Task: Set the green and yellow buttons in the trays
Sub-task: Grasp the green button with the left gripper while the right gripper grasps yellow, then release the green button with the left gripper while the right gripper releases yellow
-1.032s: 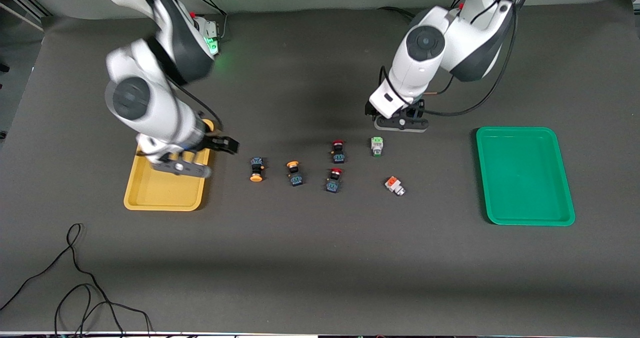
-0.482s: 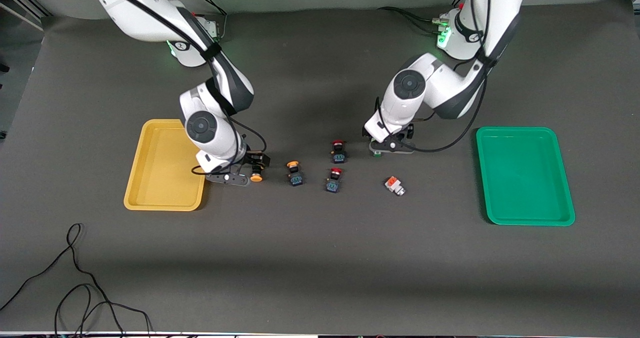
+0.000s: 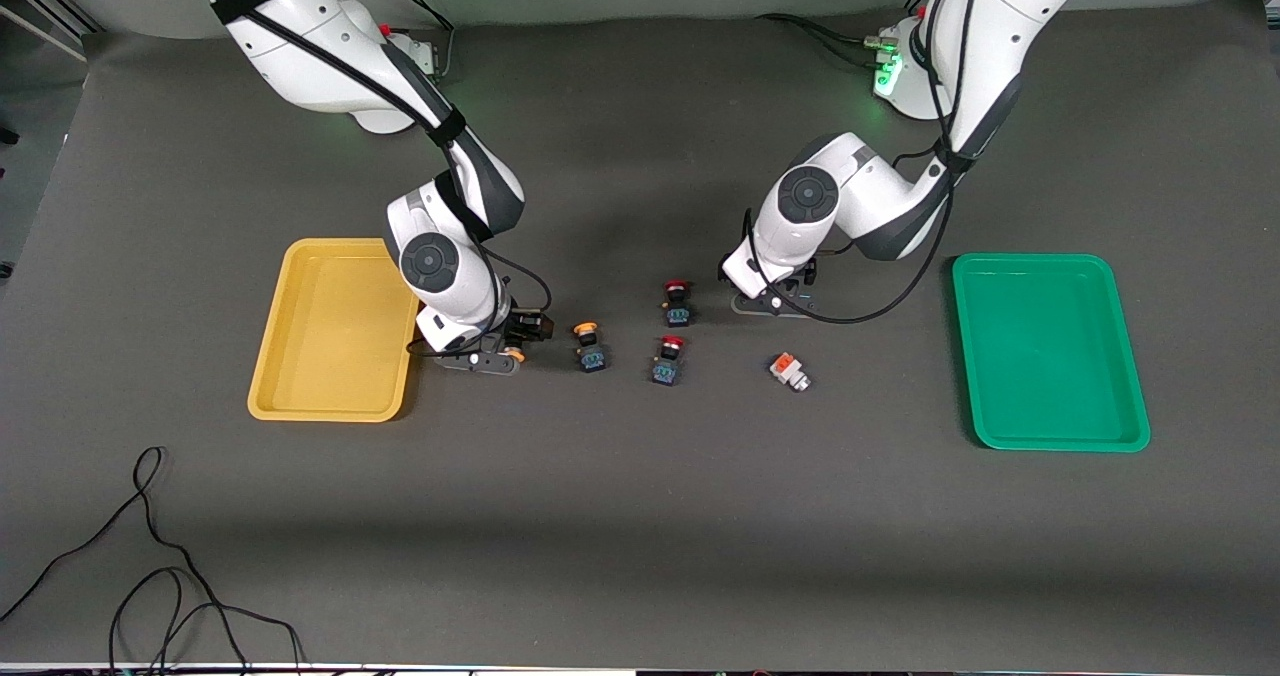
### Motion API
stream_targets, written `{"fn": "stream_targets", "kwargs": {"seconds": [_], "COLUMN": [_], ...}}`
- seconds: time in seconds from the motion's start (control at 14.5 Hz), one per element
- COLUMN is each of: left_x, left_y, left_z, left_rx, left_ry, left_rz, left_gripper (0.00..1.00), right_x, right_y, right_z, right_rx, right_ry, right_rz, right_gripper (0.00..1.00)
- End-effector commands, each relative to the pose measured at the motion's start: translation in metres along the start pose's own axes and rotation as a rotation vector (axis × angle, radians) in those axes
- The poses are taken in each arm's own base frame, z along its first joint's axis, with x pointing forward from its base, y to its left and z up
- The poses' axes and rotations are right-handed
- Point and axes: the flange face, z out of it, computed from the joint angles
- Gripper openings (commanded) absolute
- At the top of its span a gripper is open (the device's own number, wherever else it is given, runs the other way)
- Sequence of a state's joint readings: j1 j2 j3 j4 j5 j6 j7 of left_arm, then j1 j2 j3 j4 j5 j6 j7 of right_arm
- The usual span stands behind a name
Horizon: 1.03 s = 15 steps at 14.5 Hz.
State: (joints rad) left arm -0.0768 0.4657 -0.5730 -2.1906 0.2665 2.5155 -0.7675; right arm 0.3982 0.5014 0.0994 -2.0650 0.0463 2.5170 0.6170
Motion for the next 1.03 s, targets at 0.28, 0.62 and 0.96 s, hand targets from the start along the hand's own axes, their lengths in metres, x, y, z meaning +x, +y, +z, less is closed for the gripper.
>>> {"fn": "stream_targets", "kwargs": {"seconds": [0.28,0.62,0.96], "left_x": [0.002,0.018,0.078], "left_y": [0.006,0.007,0.002], "left_z": [0.012,-0.004,-0.152], "left_rx": [0.02,0.039,0.065], "left_ry": [0.022,0.024,-0.061], "left_rz": [-0.024,-0.071,-0.221], "left_gripper": [0.55,0.25,0.22], "right_x": [0.001,0.004,0.025], "right_y": [0.0,0.03,0.146], "right_z": [-0.013,-0.127,-0.18], "right_rx": [0.007,-0.055,-0.068], "right_ry": [0.027,-0.028,-0.082], "right_rz": [0.02,0.034,-0.151], "right_gripper": [0.0,0.0,0.0]}}
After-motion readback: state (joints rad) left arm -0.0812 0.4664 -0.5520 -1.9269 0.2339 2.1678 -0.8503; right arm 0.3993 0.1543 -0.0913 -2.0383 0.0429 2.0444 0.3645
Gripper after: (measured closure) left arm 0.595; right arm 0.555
